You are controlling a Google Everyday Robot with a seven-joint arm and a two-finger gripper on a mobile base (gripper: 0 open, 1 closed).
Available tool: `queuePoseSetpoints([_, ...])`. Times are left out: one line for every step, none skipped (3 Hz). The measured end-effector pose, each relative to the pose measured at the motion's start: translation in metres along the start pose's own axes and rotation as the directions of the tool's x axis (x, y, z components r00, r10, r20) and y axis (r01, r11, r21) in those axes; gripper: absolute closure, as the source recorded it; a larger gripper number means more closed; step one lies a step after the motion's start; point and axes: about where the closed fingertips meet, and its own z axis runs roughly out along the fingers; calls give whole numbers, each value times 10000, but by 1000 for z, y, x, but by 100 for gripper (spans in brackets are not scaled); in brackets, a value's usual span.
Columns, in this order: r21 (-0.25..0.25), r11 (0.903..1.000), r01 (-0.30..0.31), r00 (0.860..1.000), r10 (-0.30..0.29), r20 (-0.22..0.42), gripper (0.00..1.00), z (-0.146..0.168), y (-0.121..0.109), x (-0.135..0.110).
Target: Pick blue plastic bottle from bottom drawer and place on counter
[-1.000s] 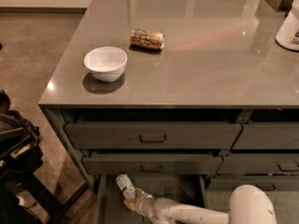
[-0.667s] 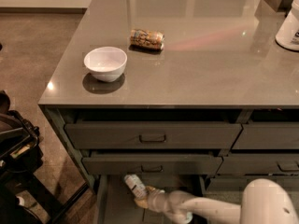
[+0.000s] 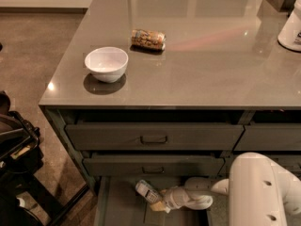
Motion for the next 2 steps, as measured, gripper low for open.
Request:
queuePoseSetpoints([-1338,9897,-514,9954,399,-873,100,-9,18,32])
queuePoseSetpoints([-2256,9722,-621,9947,415,-946,100,-15,41,35])
